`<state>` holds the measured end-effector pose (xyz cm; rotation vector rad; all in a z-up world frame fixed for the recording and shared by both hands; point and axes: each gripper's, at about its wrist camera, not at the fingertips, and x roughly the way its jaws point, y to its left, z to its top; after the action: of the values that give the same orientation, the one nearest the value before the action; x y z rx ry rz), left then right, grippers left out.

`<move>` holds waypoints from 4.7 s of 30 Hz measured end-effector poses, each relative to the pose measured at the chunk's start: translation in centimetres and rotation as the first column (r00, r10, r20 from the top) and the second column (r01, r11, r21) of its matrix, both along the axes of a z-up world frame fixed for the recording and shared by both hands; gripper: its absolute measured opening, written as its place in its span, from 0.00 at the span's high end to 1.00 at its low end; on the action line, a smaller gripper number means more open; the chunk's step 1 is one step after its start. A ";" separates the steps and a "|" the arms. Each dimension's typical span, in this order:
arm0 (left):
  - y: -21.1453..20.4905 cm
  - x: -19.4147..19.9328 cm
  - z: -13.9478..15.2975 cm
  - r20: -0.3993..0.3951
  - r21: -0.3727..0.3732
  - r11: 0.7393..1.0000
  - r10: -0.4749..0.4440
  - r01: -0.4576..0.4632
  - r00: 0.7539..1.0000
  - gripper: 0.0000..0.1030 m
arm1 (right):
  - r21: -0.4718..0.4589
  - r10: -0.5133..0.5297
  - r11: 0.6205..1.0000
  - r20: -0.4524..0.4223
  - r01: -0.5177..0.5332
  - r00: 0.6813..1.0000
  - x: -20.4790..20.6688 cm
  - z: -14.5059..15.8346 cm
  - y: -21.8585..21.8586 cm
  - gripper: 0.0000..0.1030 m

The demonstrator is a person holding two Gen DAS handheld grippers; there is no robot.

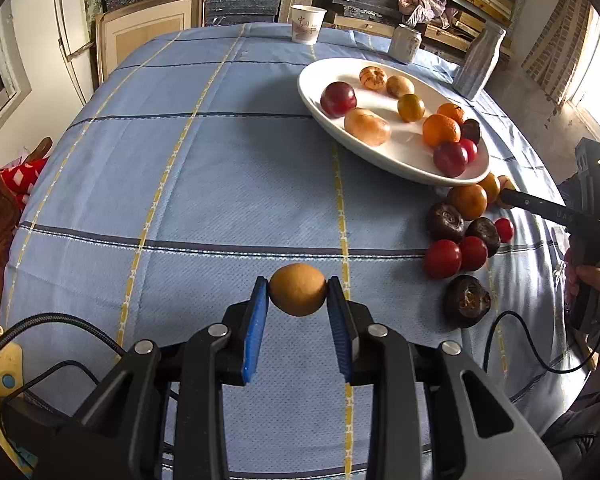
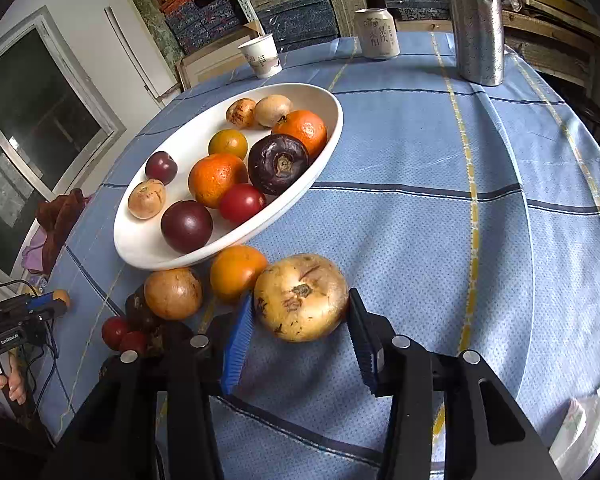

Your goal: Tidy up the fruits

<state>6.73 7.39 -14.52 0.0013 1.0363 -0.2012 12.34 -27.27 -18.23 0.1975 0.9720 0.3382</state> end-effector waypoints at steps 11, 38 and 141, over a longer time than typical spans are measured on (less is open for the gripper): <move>-2.3 1.5 0.8 0.027 -0.007 0.996 -0.088 0.088 0.996 0.72 | -0.007 -0.063 0.998 0.003 0.063 0.998 -6.8 1.3 0.3 0.55; -12.1 11.9 1.4 0.064 -0.011 0.965 -0.260 0.262 0.963 0.71 | -0.040 -0.036 0.998 0.094 0.040 0.995 11.2 6.0 5.8 0.55; -9.0 3.3 2.1 0.055 -0.036 0.960 -0.275 0.277 0.960 0.41 | 0.007 -0.164 0.986 0.113 0.164 0.980 -3.9 7.4 0.8 0.41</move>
<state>10.05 -1.66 -12.47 0.1124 0.9794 -0.4758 8.44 -26.50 -10.81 0.2517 0.8383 0.1946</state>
